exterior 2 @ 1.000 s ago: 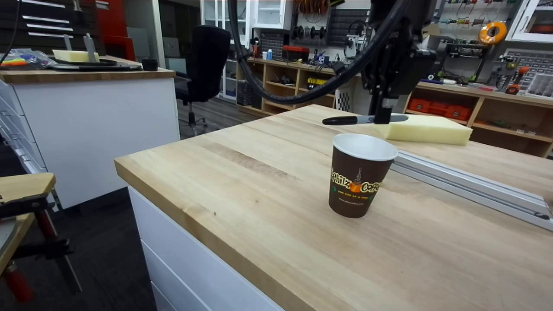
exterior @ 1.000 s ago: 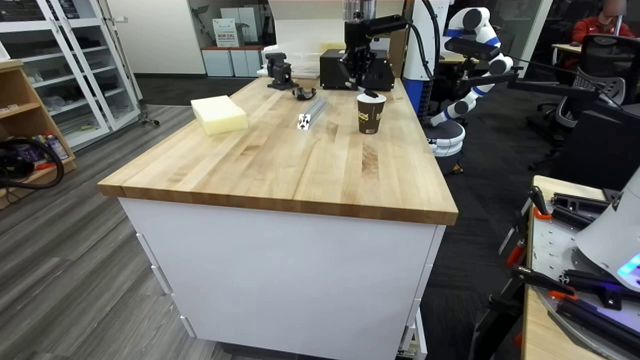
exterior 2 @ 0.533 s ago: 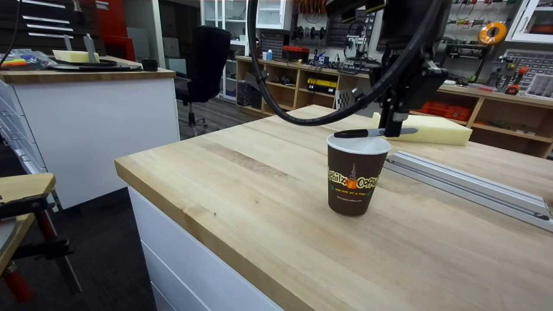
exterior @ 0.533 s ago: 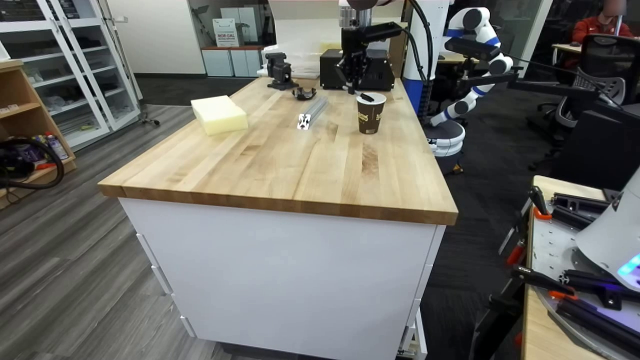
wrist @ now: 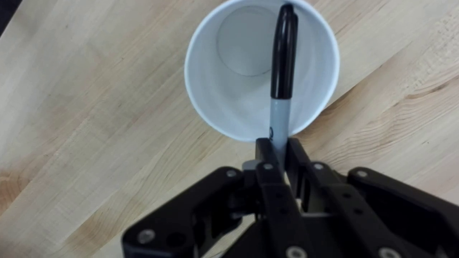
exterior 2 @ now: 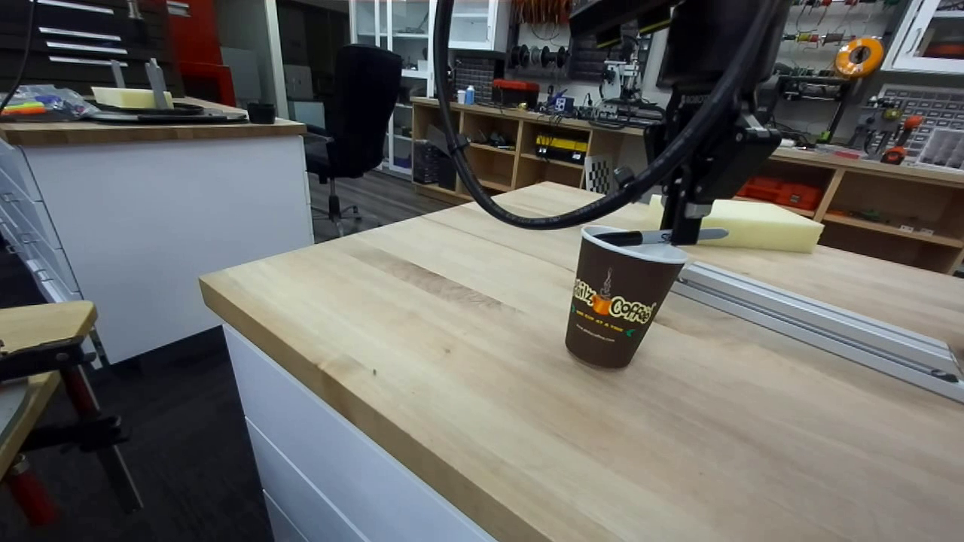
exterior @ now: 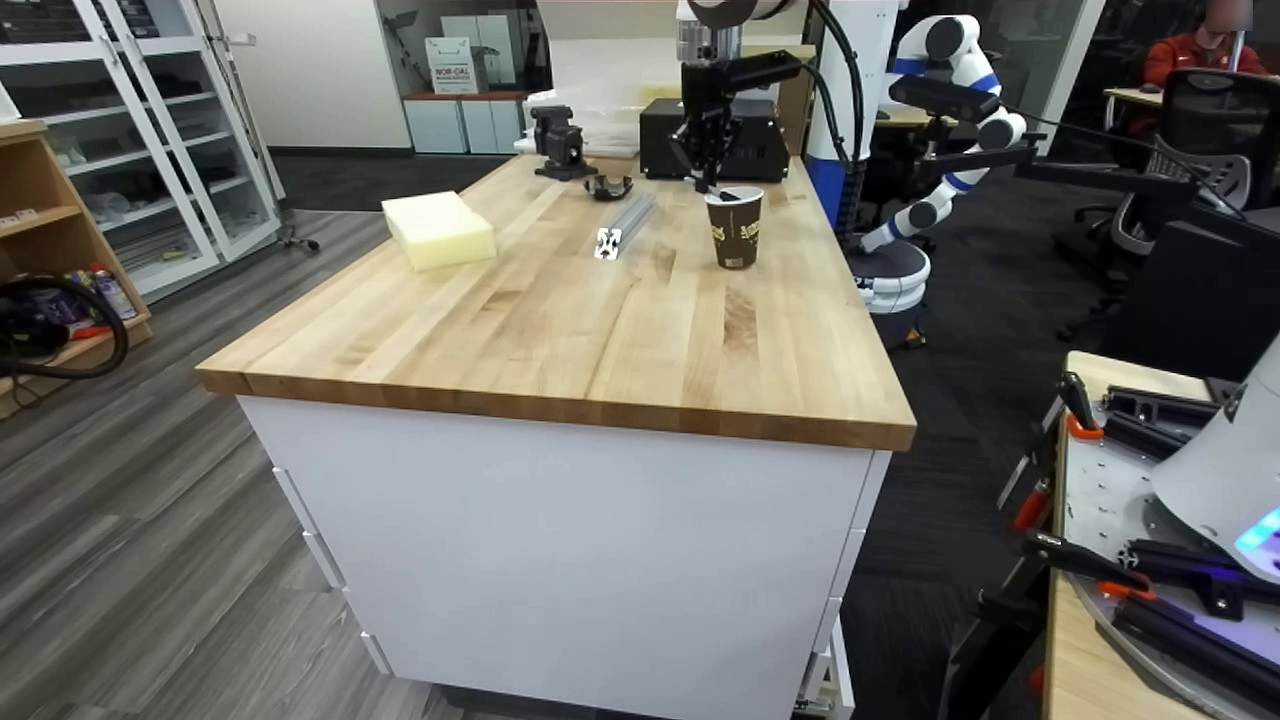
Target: Move the cup to the right then place the marker in it
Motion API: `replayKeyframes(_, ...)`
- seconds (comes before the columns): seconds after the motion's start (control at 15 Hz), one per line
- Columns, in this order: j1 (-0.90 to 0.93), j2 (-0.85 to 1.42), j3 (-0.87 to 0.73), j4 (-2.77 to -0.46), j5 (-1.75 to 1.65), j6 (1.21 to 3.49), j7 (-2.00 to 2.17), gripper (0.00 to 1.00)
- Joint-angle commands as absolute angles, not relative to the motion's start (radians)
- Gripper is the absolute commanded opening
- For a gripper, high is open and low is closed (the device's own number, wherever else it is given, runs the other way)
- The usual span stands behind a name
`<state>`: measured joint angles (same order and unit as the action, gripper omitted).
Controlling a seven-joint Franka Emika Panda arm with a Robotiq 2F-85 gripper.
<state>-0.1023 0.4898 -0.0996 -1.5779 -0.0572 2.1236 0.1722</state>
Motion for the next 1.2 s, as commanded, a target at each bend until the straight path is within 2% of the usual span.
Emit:
replayKeyframes(0.0, -0.085, 0.46, -0.109, -1.623, -0.063, 2.172, 0.186, 0.03)
replayKeyframes(1.13, -0.091, 0.424, -0.146, -1.627, -0.068, 2.239, 0.193, 0.03)
